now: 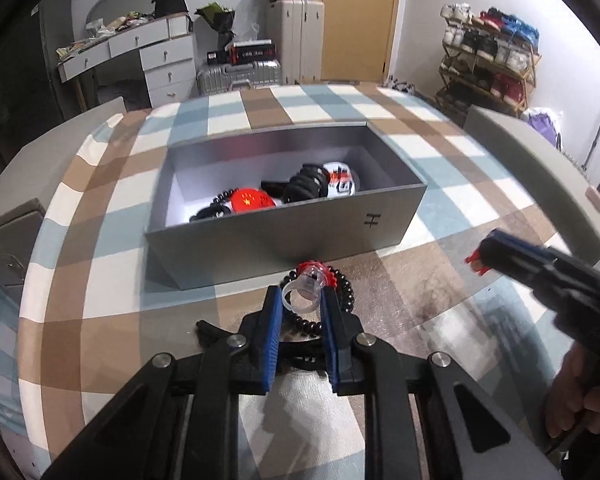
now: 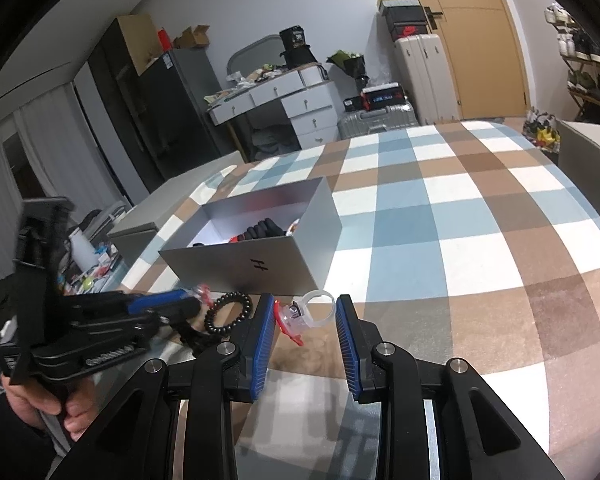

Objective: Organize jewelry
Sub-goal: 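Carry the bead bracelet into the grey box and open the grippers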

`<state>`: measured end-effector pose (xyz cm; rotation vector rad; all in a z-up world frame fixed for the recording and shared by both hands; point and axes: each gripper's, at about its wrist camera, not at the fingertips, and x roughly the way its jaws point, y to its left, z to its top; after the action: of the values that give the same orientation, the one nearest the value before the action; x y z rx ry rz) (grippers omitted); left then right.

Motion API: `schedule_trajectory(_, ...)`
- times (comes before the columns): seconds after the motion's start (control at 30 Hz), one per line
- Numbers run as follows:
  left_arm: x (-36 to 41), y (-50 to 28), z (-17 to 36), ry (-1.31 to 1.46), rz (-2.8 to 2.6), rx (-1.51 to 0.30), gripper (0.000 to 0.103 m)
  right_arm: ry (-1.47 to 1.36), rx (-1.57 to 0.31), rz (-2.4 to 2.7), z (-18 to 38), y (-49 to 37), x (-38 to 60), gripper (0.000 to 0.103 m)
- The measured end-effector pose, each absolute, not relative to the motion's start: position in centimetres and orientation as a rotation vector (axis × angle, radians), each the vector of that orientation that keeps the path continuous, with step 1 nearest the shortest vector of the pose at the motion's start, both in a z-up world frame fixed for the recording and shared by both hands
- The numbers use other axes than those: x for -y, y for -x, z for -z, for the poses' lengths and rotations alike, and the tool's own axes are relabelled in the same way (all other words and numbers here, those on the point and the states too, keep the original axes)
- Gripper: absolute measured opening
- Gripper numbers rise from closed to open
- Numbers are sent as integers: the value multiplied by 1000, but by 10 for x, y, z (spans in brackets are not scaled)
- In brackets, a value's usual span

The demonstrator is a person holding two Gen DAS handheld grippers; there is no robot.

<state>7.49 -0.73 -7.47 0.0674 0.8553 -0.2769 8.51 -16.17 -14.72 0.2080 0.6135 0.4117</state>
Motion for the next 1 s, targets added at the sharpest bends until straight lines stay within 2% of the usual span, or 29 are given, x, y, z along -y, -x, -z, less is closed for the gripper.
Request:
schedule_trajectory(0.43,-15,-65,47,-30,246,-758,14,-185,-626,-424,144,-86,150,30)
schedule_trajectory(1.0,-50,-87,16,39,252,-616,14,-179,-582,-552,81,-130,101,30)
